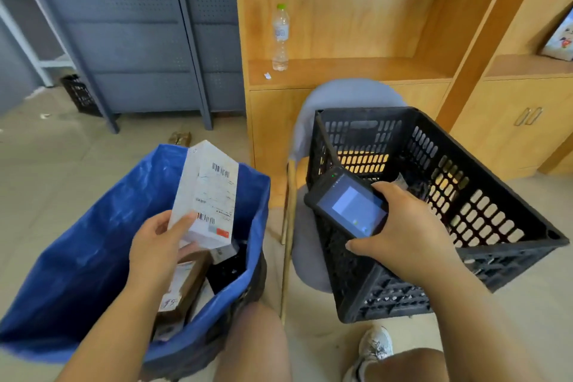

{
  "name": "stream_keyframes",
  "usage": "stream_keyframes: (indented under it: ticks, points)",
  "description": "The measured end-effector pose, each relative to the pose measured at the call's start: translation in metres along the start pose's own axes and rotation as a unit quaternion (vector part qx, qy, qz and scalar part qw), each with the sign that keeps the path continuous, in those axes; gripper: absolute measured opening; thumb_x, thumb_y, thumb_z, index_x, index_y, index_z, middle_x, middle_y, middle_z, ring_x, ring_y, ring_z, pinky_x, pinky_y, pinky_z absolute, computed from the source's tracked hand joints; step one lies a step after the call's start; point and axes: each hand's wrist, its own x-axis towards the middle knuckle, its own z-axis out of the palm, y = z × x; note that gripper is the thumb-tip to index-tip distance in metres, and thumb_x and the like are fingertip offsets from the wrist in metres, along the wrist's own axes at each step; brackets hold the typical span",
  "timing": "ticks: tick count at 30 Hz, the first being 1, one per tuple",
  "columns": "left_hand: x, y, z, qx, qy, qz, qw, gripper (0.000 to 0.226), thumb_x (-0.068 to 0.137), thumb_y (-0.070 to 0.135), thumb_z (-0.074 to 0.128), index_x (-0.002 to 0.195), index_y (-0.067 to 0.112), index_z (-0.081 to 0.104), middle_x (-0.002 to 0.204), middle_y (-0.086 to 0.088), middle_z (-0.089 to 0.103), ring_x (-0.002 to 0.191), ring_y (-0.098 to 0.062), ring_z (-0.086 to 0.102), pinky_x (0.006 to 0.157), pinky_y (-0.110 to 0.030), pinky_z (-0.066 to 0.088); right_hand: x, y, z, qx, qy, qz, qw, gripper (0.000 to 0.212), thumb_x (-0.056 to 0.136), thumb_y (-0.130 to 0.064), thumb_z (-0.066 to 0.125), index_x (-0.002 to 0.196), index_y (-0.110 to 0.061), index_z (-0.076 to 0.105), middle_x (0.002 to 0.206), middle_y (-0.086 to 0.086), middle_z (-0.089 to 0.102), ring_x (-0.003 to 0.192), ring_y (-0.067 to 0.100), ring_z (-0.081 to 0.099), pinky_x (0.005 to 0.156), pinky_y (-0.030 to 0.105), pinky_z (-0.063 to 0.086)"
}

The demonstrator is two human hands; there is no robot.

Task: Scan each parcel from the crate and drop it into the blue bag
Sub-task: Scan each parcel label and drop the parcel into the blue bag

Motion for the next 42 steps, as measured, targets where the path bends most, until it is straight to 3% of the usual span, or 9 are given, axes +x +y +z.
stream_keyframes:
  ticks: [2, 4, 9, 23, 28, 31, 35, 38, 42]
  points:
    - [0.011, -0.004, -0.01, 0.123, 0.035, -0.011, 0.992, 0.071, 0.081, 0.044, 0.071, 0.141, 0.017, 0.043, 0.141, -0.004, 0.049, 0.11, -0.025, 0.062, 0.087, -0.04, 0.054, 0.003, -0.006, 0.006, 0.0, -0.009, -0.012, 1.0, 0.078, 0.052, -0.044, 0.081, 0.117, -0.024, 0.045, 0.095, -0.006, 0.051, 0.081, 0.017, 0.051, 0.062, 0.036, 0.05]
    - [0.013, -0.006, -0.013, 0.202, 0.028, -0.016, 0.979, 0.071, 0.082, 0.048, 0.069, 0.141, 0.015, 0.045, 0.145, -0.004, 0.045, 0.119, -0.027, 0.055, 0.098, -0.046, 0.047, 0.004, -0.009, 0.01, 0.004, -0.013, -0.02, 1.0, 0.08, 0.051, -0.043, 0.082, 0.119, -0.024, 0.045, 0.094, -0.007, 0.05, 0.081, 0.017, 0.05, 0.062, 0.035, 0.05]
    - [0.002, -0.015, 0.0, 0.182, -0.074, -0.032, 0.98, 0.019, 0.083, 0.039, 0.071, 0.092, 0.022, 0.069, 0.1, 0.002, 0.069, 0.092, -0.014, 0.064, 0.075, -0.032, 0.053, 0.007, -0.005, 0.01, 0.008, -0.003, -0.015, 1.0, 0.081, 0.051, -0.044, 0.083, 0.119, -0.025, 0.045, 0.093, -0.008, 0.05, 0.08, 0.016, 0.051, 0.06, 0.032, 0.046]
    - [-0.011, 0.051, 0.156, 0.297, -0.262, 0.17, 0.903, 0.012, 0.081, 0.043, 0.07, 0.089, 0.036, 0.066, 0.087, 0.016, 0.068, 0.082, 0.003, 0.06, 0.065, -0.018, 0.041, -0.002, 0.086, -0.046, 0.0, 0.073, 0.129, 0.989, 0.087, 0.051, -0.045, 0.083, 0.125, -0.024, 0.042, 0.096, -0.006, 0.049, 0.082, 0.02, 0.054, 0.065, 0.039, 0.052]
    - [-0.017, 0.076, 0.247, 0.344, -0.318, 0.271, 0.841, 0.012, 0.083, 0.046, 0.067, 0.089, 0.037, 0.061, 0.086, 0.016, 0.064, 0.082, 0.006, 0.057, 0.065, -0.015, 0.04, -0.002, 0.126, -0.064, 0.003, 0.097, 0.187, 0.978, 0.083, 0.051, -0.043, 0.083, 0.121, -0.023, 0.043, 0.094, -0.004, 0.048, 0.081, 0.021, 0.053, 0.068, 0.042, 0.052]
    - [-0.018, 0.07, 0.307, 0.414, -0.359, 0.288, 0.786, 0.018, 0.084, 0.049, 0.065, 0.093, 0.035, 0.061, 0.087, 0.017, 0.063, 0.082, 0.002, 0.058, 0.072, -0.025, 0.048, 0.0, 0.15, -0.072, 0.009, 0.097, 0.214, 0.972, 0.083, 0.05, -0.042, 0.081, 0.122, -0.023, 0.044, 0.096, -0.004, 0.049, 0.082, 0.022, 0.051, 0.067, 0.042, 0.051]
    - [-0.016, 0.039, 0.376, 0.545, -0.421, 0.272, 0.672, 0.025, 0.086, 0.044, 0.06, 0.098, 0.023, 0.063, 0.094, 0.005, 0.063, 0.087, -0.014, 0.061, 0.079, -0.037, 0.052, 0.007, 0.179, -0.081, -0.029, 0.106, 0.244, 0.964, 0.076, 0.051, -0.042, 0.077, 0.118, -0.024, 0.045, 0.09, -0.007, 0.049, 0.076, 0.019, 0.051, 0.062, 0.035, 0.048]
    - [-0.013, 0.01, 0.419, 0.607, -0.444, 0.275, 0.6, 0.024, 0.084, 0.041, 0.059, 0.091, 0.019, 0.06, 0.089, 0.002, 0.061, 0.079, -0.016, 0.058, 0.068, -0.032, 0.046, 0.015, 0.2, -0.085, -0.055, 0.113, 0.259, 0.958, 0.069, 0.053, -0.04, 0.076, 0.114, -0.024, 0.046, 0.087, -0.007, 0.049, 0.074, 0.018, 0.05, 0.059, 0.031, 0.042]
    - [-0.007, -0.026, 0.476, 0.613, -0.454, 0.249, 0.596, 0.039, 0.087, 0.046, 0.059, 0.113, 0.016, 0.056, 0.1, -0.002, 0.062, 0.089, -0.02, 0.061, 0.07, -0.031, 0.046, 0.029, 0.222, -0.085, -0.084, 0.113, 0.264, 0.954, 0.068, 0.056, -0.039, 0.074, 0.116, -0.024, 0.045, 0.092, -0.006, 0.053, 0.076, 0.017, 0.049, 0.061, 0.03, 0.038]
